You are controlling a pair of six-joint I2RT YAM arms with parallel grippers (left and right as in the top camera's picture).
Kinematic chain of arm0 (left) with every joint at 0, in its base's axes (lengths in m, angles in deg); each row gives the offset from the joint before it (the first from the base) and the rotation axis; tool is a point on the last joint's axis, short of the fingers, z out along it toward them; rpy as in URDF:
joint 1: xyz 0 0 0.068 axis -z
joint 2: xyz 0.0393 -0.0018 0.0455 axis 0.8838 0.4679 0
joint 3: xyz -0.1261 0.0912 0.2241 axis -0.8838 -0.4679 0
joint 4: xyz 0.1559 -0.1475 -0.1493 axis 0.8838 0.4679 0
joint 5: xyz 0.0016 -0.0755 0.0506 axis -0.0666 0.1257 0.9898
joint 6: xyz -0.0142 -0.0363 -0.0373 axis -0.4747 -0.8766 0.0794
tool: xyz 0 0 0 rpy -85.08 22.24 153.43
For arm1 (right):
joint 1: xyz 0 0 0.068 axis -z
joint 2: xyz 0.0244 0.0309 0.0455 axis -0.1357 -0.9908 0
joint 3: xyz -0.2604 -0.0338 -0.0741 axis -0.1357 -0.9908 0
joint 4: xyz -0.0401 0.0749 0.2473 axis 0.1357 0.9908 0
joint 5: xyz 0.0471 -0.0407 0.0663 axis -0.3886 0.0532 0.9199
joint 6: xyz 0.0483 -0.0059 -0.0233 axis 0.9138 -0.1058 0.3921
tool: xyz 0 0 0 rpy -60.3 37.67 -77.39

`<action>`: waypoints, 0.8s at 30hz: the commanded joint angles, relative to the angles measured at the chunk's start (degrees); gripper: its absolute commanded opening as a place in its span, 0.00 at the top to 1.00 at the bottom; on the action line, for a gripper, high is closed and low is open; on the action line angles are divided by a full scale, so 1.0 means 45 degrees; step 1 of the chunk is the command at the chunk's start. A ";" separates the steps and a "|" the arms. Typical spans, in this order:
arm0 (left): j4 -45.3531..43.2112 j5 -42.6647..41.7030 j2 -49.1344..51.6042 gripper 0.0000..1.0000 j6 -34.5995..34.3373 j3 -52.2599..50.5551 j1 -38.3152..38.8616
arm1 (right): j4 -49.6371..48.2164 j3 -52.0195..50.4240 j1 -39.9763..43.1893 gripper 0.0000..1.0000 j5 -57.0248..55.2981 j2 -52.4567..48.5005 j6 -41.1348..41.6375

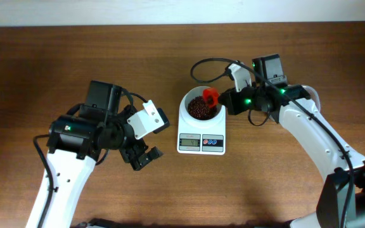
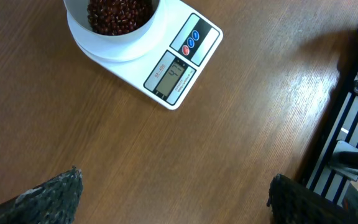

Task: Scoop and weigh 50g on scale
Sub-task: 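Tip the scoop to pour beans into the white bowl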

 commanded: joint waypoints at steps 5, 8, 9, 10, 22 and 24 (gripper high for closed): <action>0.0010 -0.0180 -0.0019 0.01 0.0214 0.0175 -0.0044 | 0.0107 0.0301 -0.0117 0.96 -0.0442 0.0432 -0.0015; 0.0010 -0.0180 -0.0019 0.01 0.0214 0.0175 -0.0044 | 0.0272 0.0301 -0.0117 0.96 -0.0942 0.0471 0.0418; 0.0010 -0.0180 -0.0019 0.01 0.0214 0.0175 -0.0044 | 0.0189 0.0301 -0.0117 0.96 0.0476 0.0549 0.0233; 0.0010 -0.0180 -0.0019 0.01 0.0214 0.0175 -0.0044 | 0.0214 0.0301 -0.0112 0.96 0.1287 0.0549 -0.0933; 0.0010 -0.0180 -0.0019 0.01 0.0214 0.0175 -0.0044 | 0.0447 0.0321 -0.0359 0.96 -0.0899 0.0709 0.0753; 0.0010 -0.0180 -0.0019 0.01 0.0214 0.0175 -0.0044 | 0.0325 0.0325 -0.0840 0.96 -0.0903 0.0709 0.0748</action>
